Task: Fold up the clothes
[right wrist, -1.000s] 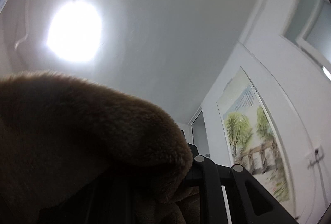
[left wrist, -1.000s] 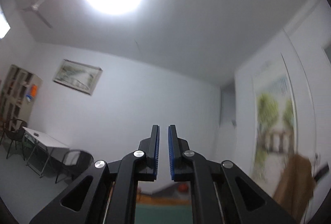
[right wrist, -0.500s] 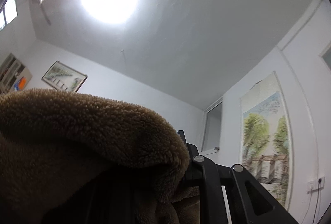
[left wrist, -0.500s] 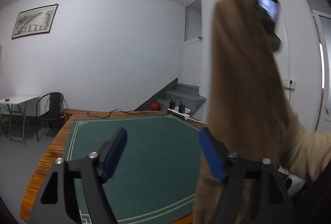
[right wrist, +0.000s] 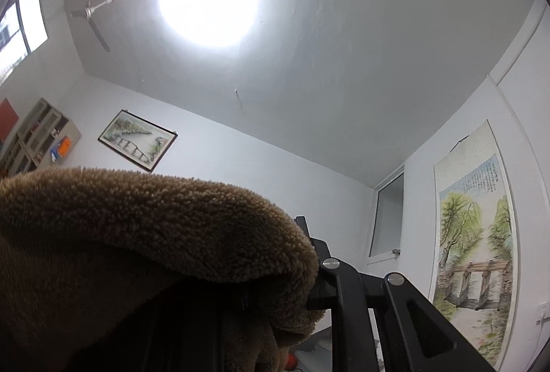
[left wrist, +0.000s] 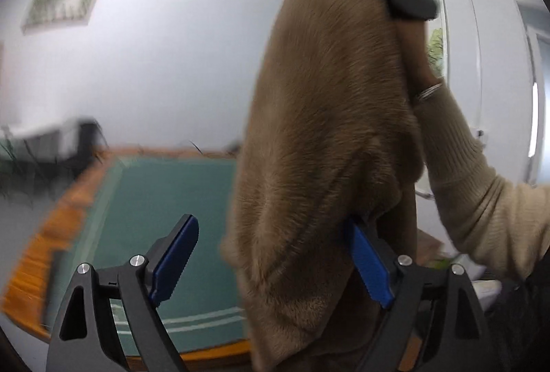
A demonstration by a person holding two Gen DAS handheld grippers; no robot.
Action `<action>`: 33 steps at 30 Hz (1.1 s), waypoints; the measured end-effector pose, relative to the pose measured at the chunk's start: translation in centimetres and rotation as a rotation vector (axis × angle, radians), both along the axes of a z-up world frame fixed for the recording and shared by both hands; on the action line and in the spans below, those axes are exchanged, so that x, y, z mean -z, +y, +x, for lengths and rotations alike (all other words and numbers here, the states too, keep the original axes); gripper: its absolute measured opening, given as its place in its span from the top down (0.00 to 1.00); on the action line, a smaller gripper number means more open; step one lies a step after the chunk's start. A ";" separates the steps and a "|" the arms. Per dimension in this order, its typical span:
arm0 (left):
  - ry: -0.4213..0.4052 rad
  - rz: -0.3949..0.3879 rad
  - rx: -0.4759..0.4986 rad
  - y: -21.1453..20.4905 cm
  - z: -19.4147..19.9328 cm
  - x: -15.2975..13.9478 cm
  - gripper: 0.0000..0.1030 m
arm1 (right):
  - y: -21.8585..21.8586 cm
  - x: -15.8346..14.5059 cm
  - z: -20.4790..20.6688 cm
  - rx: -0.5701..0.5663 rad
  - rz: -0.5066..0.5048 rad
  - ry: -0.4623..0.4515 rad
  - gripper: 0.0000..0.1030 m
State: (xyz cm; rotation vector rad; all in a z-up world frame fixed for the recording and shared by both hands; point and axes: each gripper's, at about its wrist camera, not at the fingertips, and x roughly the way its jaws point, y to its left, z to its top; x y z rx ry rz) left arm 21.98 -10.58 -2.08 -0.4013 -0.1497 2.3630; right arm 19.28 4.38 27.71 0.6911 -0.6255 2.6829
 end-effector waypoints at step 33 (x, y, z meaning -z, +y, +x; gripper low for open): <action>0.515 0.449 -0.582 -12.3 7.7 -22.5 0.91 | 11.9 5.5 16.4 -0.088 -0.140 0.211 0.82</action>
